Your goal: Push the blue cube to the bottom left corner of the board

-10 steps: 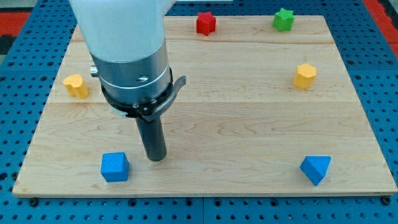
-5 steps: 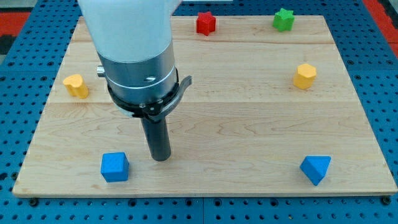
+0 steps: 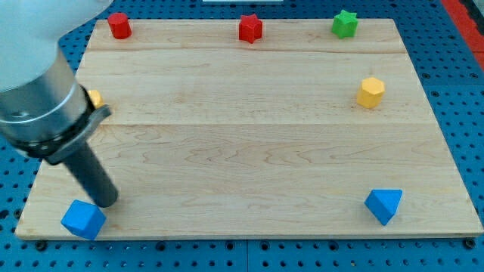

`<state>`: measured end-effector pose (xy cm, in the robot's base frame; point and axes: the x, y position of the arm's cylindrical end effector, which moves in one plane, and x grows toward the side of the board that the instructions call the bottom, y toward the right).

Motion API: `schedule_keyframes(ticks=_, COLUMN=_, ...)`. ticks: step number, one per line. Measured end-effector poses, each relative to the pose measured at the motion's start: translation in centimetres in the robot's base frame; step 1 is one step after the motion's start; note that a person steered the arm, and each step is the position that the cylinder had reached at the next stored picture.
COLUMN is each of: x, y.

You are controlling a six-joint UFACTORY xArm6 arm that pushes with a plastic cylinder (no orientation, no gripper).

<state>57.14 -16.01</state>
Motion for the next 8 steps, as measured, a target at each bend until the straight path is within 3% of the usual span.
schedule_keyframes(ticks=1, x=3.6, y=5.2)
schedule_keyframes(ticks=2, x=4.7, y=4.6)
schedule_keyframes(ticks=5, x=4.6, y=-4.3)
schedule_keyframes(ticks=8, x=-0.2, y=-3.8)
